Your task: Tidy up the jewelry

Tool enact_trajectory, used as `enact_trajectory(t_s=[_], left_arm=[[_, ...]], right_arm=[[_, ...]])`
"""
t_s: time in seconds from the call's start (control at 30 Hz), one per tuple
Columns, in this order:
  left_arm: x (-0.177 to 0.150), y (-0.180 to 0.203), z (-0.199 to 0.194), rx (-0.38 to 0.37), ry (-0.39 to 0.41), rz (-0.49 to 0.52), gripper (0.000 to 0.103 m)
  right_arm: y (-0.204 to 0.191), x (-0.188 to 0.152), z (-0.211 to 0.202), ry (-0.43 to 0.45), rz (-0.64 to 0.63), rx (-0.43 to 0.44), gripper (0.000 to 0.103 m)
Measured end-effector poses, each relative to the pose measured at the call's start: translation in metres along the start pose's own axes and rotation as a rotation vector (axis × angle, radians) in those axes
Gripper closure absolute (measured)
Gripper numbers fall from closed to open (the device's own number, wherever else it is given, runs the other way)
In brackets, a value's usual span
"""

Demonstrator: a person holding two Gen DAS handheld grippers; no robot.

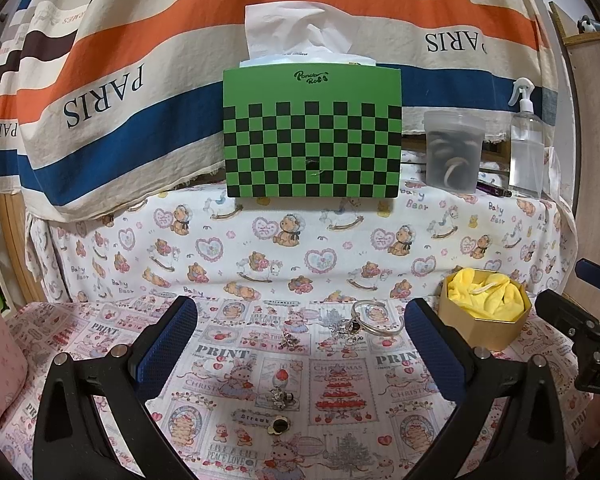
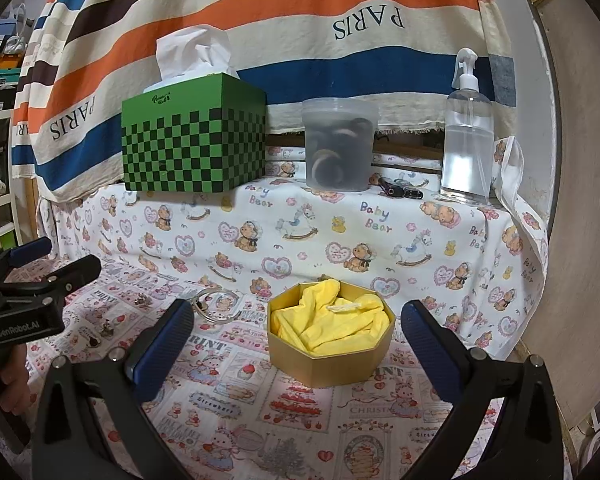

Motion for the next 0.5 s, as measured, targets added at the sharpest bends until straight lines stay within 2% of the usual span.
enact_trajectory(t_s=[0.5], left_arm=[[0.0001,0.0007,-0.0002,0.0,0.0,0.001,0.0]], right_arm=[[-0.0001,0.0,0.0005,-0.008,0.001,0.008,0.0]])
Point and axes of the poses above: each gripper's, at about its wrist camera, not at the fingertips, and z roughly the way its jaws point, y to its right, x to its top, the point moved 1 cm from there along z, roughly the way its jaws point, and after that the axes turned 7 degrees about y, right-handed, at the moved point
